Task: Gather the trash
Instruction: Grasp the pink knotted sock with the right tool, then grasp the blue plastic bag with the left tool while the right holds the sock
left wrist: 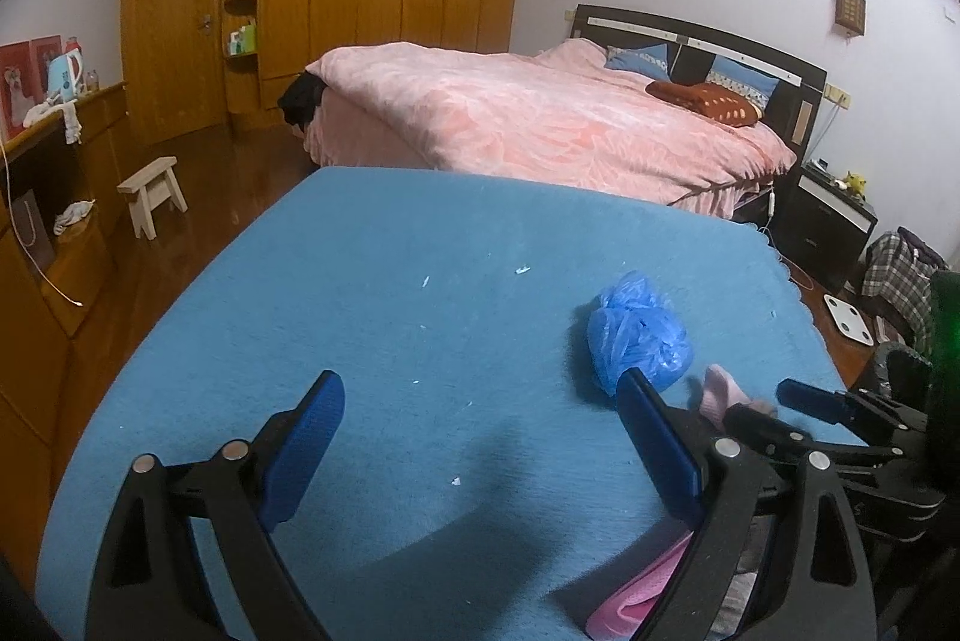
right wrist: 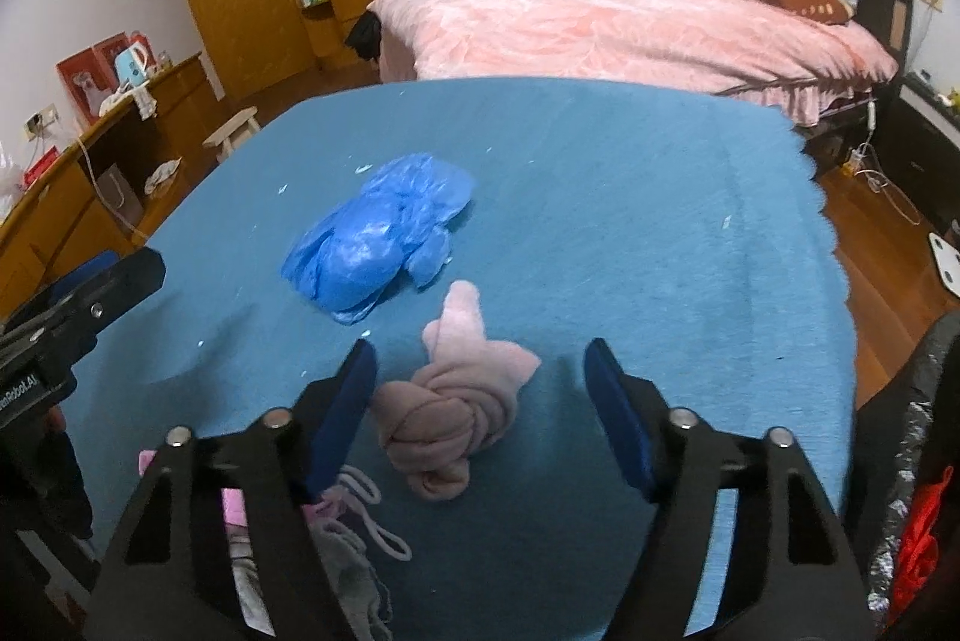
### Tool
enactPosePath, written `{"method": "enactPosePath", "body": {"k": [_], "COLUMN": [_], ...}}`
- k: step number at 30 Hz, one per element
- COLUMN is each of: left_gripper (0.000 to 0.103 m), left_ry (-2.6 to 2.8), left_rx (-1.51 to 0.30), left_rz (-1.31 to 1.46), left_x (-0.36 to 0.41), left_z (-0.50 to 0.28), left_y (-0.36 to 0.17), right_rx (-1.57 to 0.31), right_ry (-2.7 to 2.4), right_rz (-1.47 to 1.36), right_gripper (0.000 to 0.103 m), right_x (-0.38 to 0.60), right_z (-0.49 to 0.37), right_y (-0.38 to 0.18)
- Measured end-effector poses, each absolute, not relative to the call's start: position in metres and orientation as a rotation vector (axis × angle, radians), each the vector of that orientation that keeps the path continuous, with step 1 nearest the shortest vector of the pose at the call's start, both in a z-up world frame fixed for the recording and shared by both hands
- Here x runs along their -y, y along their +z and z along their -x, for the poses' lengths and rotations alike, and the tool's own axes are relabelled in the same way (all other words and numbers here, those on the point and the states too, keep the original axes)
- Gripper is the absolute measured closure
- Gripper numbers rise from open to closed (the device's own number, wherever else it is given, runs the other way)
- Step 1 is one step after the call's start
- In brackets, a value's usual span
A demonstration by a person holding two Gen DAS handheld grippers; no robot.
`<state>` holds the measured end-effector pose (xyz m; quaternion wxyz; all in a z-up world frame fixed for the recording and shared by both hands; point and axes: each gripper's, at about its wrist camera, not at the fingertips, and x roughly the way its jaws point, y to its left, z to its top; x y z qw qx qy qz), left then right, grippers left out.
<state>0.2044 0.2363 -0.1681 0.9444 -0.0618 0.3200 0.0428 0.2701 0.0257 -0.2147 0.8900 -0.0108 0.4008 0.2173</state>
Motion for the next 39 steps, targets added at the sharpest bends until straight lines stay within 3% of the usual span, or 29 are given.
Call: {"method": "enactPosePath", "body": {"k": [4, 12, 32, 36, 39], "left_gripper": [0.013, 0.013, 0.02, 0.026, 0.036], "left_ry": [0.084, 0.064, -0.104, -0.136, -0.158], "left_rx": [-0.656, -0.664, -0.744, -0.788, -0.817], "left_rz": [0.125, 0.121, 0.114, 0.121, 0.122], "left_x": [-0.237, -0.235, -0.189, -0.18, -0.175], "left_z": [-0.206, -0.214, -0.283, -0.291, -0.296], "left_y": [-0.17, -0.171, -0.185, -0.195, -0.201], "right_rx": [-0.853, -0.873, -0.793, -0.799, -0.8], "right_ry": [0.493, 0.529, 0.408, 0.408, 0.409], "right_rz": [0.036, 0.028, -0.025, -0.027, -0.03], "right_gripper": [0.055, 0.063, 0.063, 0.063, 0.063], "right_x": [-0.032, -0.032, 0.017, 0.018, 0.018], "right_z": [-0.268, -0.267, -0.302, -0.301, -0.3], "right_y": [-0.216, -0.215, -0.19, -0.193, -0.193]}}
